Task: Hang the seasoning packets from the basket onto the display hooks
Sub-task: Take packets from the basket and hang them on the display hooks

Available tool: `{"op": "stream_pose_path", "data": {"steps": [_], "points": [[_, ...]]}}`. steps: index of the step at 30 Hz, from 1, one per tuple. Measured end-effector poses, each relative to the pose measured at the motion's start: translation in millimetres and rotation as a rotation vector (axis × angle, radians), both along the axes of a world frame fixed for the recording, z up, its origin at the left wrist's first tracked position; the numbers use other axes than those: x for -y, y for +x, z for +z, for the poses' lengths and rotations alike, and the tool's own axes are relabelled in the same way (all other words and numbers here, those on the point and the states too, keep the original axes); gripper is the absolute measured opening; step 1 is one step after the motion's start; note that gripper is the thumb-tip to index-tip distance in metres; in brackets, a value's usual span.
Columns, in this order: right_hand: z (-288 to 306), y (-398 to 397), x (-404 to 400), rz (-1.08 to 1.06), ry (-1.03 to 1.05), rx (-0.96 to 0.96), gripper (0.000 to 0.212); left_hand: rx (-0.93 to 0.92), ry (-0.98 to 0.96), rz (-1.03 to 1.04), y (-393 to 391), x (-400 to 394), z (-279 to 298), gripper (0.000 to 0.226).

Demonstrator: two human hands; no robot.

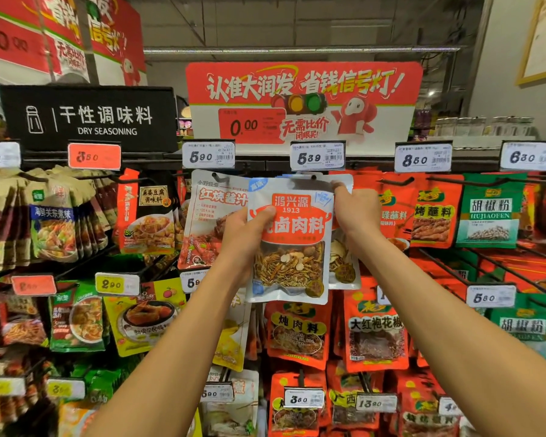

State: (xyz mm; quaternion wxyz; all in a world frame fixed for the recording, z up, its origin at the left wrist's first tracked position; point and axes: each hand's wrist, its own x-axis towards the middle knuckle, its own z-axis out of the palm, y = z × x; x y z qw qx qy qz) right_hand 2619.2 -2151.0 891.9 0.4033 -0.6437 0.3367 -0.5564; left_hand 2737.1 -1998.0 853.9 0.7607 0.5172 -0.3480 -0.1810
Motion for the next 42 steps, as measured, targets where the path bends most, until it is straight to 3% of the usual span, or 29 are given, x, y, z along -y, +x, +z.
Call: {"op": "stream_pose_path", "data": {"steps": [4,10,14,22,27,29,31,34,39,42], "points": [[-8,-7,7,0.162,0.125,-0.013,0.055,0.009,0.005,-0.013,-6,9,4,0.014],[-14,-19,1,0.338,0.021,0.188,0.047,0.036,0.029,-0.007,-15,23,11,0.013],[-5,-16,-1,0.202,-0.129,0.034,0.027,0.016,0.034,0.005,-22,29,15,0.012],[5,-10,3,0.08,-0.115,-0.056,0.026,-0.017,0.079,0.022,-24,30,18,0.03],[-18,-25,-1,0.259,-0.029,-0.032,0.026,0.27,0.196,0.281,-12,17,-4,0.029],[-39,-37,-9,0.334,-0.015,-0.063,0.031,0.317,0.237,0.236,-10,8,-20,0.034],[-62,-49,-17,0.375,0.013,-0.106,0.035,0.345,0.265,0.106,-11,0,-34,0.024],[-80,-56,-23,0.338,0.011,-0.167,0.038,0.321,0.277,0.018,-13,-5,-39,0.017],[-62,-23,4,0.246,0.059,-0.162,0.036,0.216,0.352,0.198,-2,28,-15,0.034],[-51,6,30,0.22,0.166,-0.176,0.031,0.174,0.419,0.268,8,57,-2,0.032]]}}
